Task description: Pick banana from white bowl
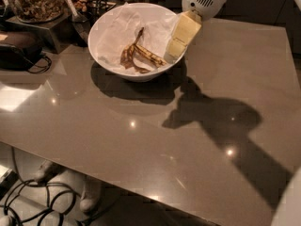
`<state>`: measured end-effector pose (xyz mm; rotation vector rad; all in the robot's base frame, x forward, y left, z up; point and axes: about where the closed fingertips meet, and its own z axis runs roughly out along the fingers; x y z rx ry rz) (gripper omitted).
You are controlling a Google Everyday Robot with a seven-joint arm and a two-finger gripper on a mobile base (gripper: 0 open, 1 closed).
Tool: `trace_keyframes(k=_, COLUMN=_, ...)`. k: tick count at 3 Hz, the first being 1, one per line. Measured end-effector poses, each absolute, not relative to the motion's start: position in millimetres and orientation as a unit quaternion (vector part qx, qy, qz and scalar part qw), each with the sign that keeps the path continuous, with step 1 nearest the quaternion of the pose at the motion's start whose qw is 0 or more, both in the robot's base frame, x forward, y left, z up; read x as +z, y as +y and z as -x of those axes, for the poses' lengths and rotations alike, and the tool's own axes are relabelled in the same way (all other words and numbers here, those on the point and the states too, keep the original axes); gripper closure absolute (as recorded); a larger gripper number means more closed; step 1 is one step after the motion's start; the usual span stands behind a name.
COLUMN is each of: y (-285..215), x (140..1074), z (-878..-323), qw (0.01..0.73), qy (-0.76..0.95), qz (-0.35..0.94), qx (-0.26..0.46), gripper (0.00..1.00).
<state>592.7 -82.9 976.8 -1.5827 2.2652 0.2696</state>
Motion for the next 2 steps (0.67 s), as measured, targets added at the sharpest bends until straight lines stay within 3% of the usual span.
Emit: trace_keyframes(k=2, y=-38, x=968, z=-648, qw=0.186, qy=0.806, qz=0.538, qx=0.164, gripper=0.00)
